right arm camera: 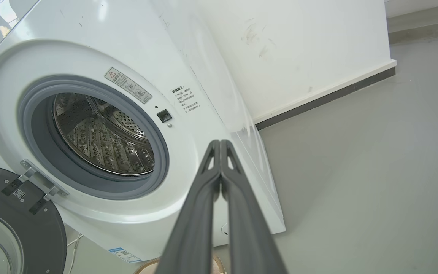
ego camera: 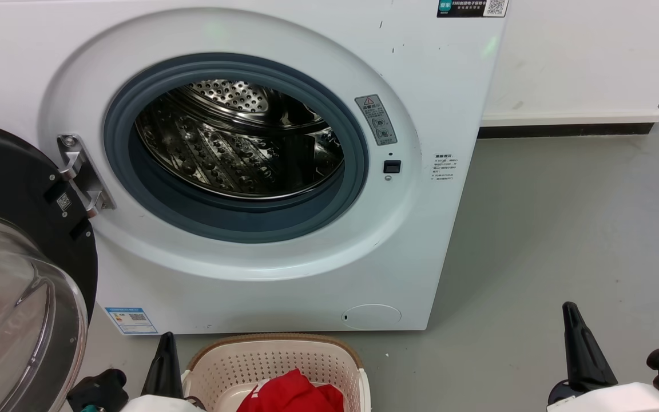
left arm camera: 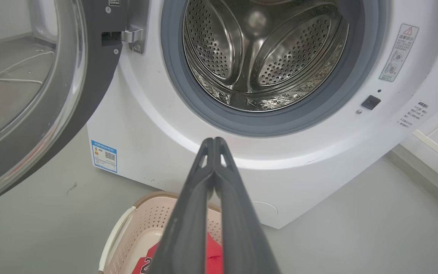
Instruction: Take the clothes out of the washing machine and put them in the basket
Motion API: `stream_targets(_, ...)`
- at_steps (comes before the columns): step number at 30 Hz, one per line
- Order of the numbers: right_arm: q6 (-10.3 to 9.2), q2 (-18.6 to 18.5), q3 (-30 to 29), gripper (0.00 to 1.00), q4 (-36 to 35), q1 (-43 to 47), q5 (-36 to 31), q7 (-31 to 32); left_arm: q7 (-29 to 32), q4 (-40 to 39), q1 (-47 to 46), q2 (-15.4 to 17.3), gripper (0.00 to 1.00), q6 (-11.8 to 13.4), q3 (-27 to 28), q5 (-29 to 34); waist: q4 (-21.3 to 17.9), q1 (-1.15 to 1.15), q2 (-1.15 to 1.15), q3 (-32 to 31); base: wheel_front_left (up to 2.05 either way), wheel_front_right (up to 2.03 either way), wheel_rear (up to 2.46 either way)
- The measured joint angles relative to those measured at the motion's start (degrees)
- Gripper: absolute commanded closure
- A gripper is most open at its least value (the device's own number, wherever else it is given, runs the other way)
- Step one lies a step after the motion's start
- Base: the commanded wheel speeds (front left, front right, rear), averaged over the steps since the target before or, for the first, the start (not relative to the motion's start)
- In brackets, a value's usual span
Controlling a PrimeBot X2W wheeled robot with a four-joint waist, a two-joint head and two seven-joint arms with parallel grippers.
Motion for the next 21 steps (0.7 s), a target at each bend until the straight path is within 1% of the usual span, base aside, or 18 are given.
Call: stream_targets(21, 0.0, -0.53, -0.33, 1.0, 2.15, -2.7, 18.57, 4.07, 4.54, 1.37, -3.04, -0.01, 1.0, -2.41, 1.93, -19.16, 0.24, 0.0, 0.0, 0.48, 0.0, 0.0, 0.0)
